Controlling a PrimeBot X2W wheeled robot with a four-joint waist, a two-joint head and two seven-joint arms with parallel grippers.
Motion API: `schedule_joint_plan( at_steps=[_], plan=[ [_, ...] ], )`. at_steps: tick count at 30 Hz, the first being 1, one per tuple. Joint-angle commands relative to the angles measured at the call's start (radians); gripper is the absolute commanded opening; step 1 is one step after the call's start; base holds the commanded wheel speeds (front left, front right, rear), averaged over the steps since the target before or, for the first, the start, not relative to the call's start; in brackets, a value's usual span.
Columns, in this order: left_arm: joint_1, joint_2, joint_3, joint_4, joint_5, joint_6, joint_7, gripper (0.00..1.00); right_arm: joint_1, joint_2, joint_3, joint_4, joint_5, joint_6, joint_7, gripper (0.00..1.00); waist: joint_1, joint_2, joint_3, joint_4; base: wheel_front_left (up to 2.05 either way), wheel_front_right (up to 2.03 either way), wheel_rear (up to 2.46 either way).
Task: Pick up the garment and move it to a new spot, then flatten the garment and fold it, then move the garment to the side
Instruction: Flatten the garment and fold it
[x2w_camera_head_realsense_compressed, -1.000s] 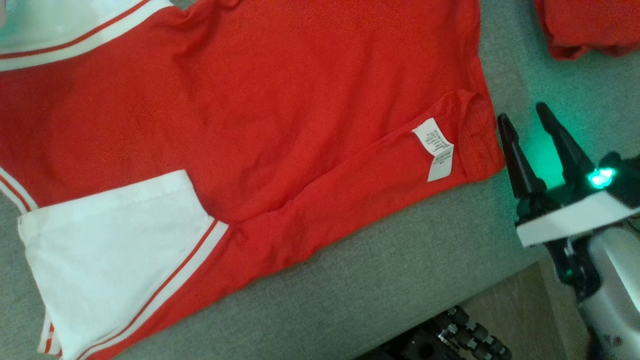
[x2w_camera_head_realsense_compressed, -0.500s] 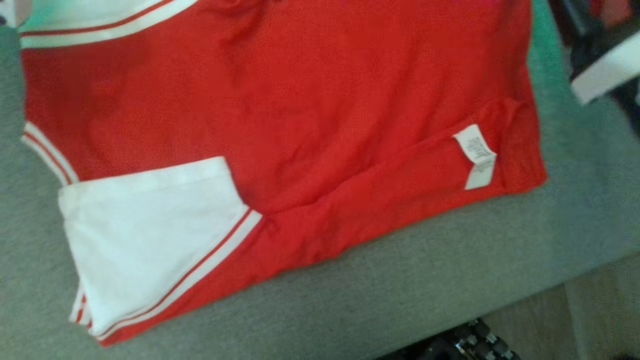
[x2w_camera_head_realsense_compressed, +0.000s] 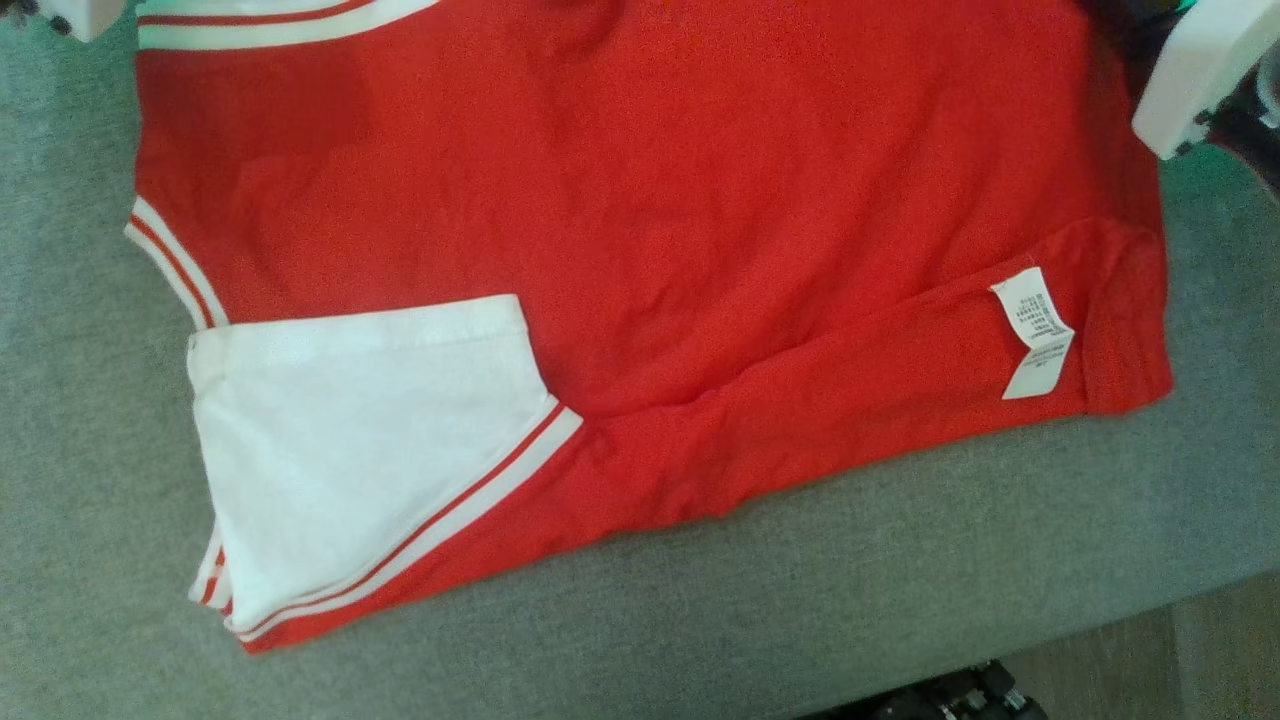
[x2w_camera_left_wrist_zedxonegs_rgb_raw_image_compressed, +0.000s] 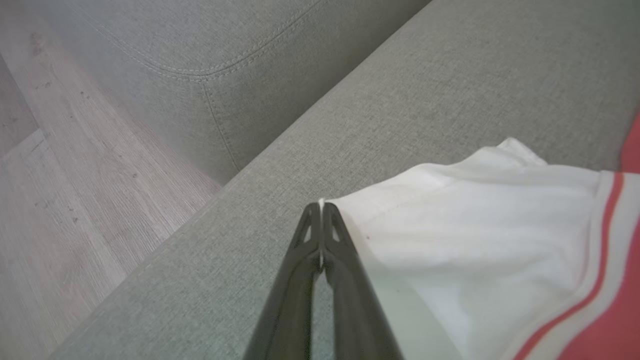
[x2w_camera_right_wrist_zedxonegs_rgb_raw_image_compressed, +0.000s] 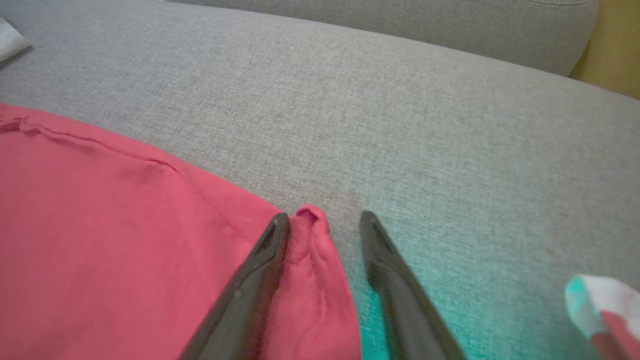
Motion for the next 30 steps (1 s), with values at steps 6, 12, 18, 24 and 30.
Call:
schedule_joint_plan(
  at_steps=[6,12,18,24,30],
  plan=[
    [-0.082,0.038,0.010,-0.023,-0.010,0.002,-0.092,0.00,-0.017,-0.072,0.019,0.000,0.072,-0.001,-0.043,0.00,-0.0001,0.0000,-0.008,0.008,0.00,0.00,0.00],
    [-0.116,0.056,-0.006,-0.018,-0.017,0.002,-0.256,0.00,-0.027,-0.074,-0.035,0.038,0.175,-0.001,-0.153,0.00,-0.0001,0.0000,-0.025,0.030,0.00,0.00,0.00],
    [-0.138,0.062,0.007,-0.007,-0.052,0.002,-0.396,0.00,-0.017,-0.081,-0.076,0.056,0.236,-0.001,-0.242,0.00,-0.0001,0.0000,-0.047,0.060,0.00,0.00,0.00],
    [-0.090,0.102,-0.006,-0.083,-0.142,0.002,-0.481,0.00,0.048,-0.120,-0.066,0.051,0.253,-0.001,-0.274,0.00,-0.0001,0.0000,-0.085,0.096,0.00,0.00,0.00],
    [0.032,0.180,-0.041,-0.222,-0.208,0.002,-0.520,0.00,0.143,-0.155,-0.068,0.045,0.259,-0.001,-0.315,0.00,-0.0001,0.0000,-0.135,0.128,0.00,0.00,0.00]
  ],
)
